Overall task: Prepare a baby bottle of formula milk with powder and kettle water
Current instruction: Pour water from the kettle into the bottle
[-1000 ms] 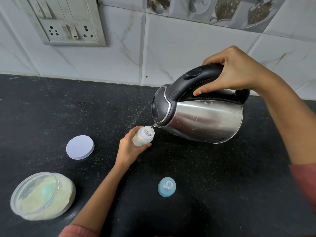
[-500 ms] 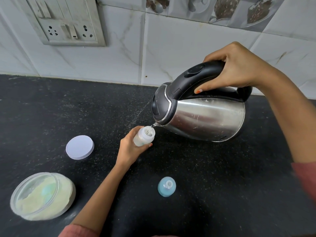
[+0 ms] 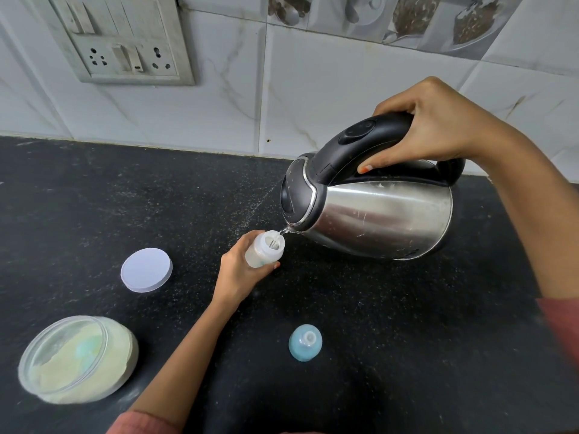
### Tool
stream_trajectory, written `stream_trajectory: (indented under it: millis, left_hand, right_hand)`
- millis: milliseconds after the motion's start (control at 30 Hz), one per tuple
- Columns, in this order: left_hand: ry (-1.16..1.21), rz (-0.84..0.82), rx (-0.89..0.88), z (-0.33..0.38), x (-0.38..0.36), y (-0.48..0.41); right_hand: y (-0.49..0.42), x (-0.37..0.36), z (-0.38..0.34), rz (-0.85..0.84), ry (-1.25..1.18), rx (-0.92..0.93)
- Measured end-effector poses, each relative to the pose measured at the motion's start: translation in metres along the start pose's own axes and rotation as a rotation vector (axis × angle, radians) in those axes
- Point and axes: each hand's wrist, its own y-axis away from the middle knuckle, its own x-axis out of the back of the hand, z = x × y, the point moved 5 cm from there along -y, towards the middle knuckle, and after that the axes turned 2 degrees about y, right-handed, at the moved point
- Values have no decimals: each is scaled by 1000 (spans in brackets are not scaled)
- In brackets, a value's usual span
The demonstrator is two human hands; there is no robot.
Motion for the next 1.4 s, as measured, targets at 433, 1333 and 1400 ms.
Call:
stream_trajectory:
  millis: [433,1333,1400]
  left_hand:
    - [-23,6,-16,-2,1,-2]
    - [-39,10,-3,-8,1,-3]
    - [-41,8,0,-8,1,-3]
  right_hand:
    - [0,1,-1,-22,10,-18]
    - [-7,2,-7,-24,98,36]
    - [-7,2,-8,-25,106,45]
